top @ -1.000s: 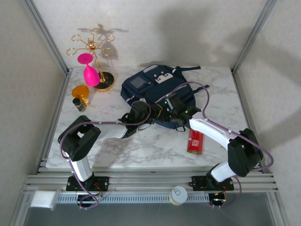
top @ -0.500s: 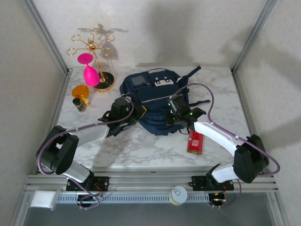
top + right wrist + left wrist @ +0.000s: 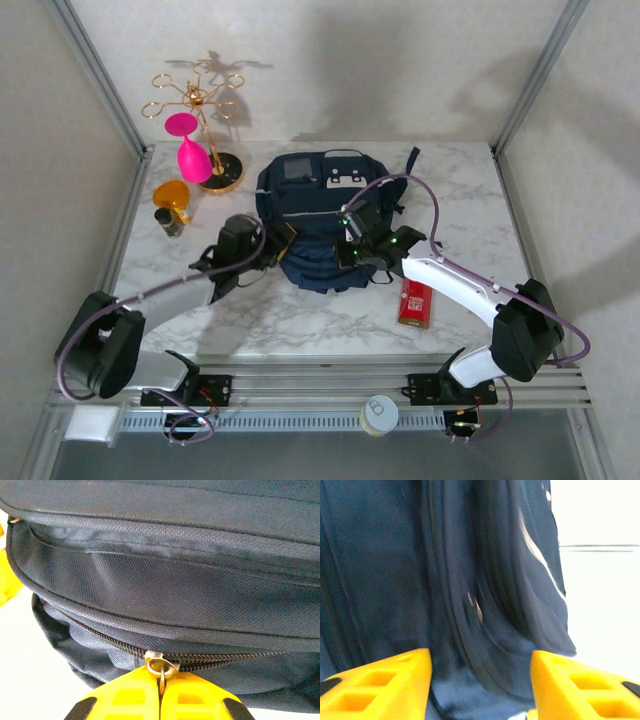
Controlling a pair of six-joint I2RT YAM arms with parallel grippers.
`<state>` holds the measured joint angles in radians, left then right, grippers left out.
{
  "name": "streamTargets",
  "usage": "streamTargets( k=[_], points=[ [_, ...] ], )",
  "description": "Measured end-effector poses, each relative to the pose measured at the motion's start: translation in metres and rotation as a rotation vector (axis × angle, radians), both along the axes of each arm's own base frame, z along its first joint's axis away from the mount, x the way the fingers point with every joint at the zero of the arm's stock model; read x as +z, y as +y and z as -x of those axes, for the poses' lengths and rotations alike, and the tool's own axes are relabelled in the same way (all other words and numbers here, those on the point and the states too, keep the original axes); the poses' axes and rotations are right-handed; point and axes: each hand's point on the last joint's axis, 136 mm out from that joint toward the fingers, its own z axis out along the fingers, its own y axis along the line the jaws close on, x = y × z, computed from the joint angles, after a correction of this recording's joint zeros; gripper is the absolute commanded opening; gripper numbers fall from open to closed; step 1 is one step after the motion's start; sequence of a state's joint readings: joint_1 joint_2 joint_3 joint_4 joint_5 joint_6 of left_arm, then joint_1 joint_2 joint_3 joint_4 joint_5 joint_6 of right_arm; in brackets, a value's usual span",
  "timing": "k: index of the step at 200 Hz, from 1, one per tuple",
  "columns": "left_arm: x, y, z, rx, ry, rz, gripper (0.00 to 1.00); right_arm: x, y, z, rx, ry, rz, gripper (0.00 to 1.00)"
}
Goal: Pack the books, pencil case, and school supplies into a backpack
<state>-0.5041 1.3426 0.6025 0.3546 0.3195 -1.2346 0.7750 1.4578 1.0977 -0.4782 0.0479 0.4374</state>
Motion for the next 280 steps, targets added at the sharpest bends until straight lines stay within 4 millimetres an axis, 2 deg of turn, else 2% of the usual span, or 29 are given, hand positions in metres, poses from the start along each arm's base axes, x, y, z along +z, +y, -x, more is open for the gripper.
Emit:
streamTargets(
  k=[16,34,47,65,85,106,118,131,146,171,188,195,209,226,236,260,280],
  points=[
    [-0.002,-0.017,0.015,0.025,0.013,0.06,0.58,-0.005,0.0,0.002,0.005,0.009,-0.001,0.0],
    [-0.001,-0.031,0.015,0.064,0.028,0.106,0.56,-0.011,0.0,0.005,0.015,0.02,-0.006,0.0],
    [0.0,-0.04,0.01,0.097,0.041,0.13,0.45,-0.016,0.001,0.006,0.018,0.023,-0.008,0.0],
    [-0.003,-0.047,0.002,0.156,0.054,0.131,0.37,-0.019,0.001,0.008,0.026,0.024,-0.008,0.0],
    [-0.015,-0.048,-0.002,0.203,0.082,0.106,0.15,-0.018,0.001,0.006,0.028,0.013,-0.01,0.0],
    [-0.024,-0.044,-0.002,0.241,0.099,0.087,0.0,-0.02,-0.002,0.003,0.02,0.0,0.01,0.0],
    [-0.021,-0.042,-0.003,0.246,0.091,0.086,0.0,-0.022,-0.004,0.002,0.013,-0.006,0.026,0.0],
    [-0.015,-0.036,-0.003,0.249,0.079,0.08,0.0,-0.023,-0.008,0.001,0.001,-0.011,0.043,0.0],
    [-0.005,-0.02,-0.004,0.25,0.048,0.052,0.0,-0.027,-0.013,0.001,-0.008,-0.01,0.056,0.0],
    [0.004,0.032,-0.015,0.248,0.019,-0.047,0.0,-0.026,-0.024,0.0,-0.03,-0.017,0.057,0.0],
    [0.002,0.063,-0.02,0.239,0.013,-0.115,0.0,-0.022,-0.015,-0.002,-0.002,-0.026,0.056,0.0],
    [0.0,0.07,-0.02,0.234,0.017,-0.136,0.09,-0.021,-0.009,-0.002,0.014,-0.029,0.066,0.0],
    [-0.004,0.08,-0.02,0.224,0.023,-0.172,0.33,-0.022,0.005,0.0,0.049,-0.027,0.076,0.0],
    [0.0,0.08,-0.018,0.222,0.018,-0.165,0.46,-0.025,0.012,0.003,0.067,-0.02,0.078,0.0],
    [0.01,0.069,-0.01,0.216,-0.008,-0.137,0.55,-0.025,0.012,0.004,0.068,-0.019,0.076,0.0],
    [0.033,0.018,0.019,0.141,-0.057,0.009,0.57,-0.025,0.013,0.004,0.07,-0.018,0.072,0.0],
    [0.031,-0.015,0.035,0.116,-0.028,0.111,0.57,-0.024,0.013,0.004,0.072,-0.018,0.069,0.0]
  ],
)
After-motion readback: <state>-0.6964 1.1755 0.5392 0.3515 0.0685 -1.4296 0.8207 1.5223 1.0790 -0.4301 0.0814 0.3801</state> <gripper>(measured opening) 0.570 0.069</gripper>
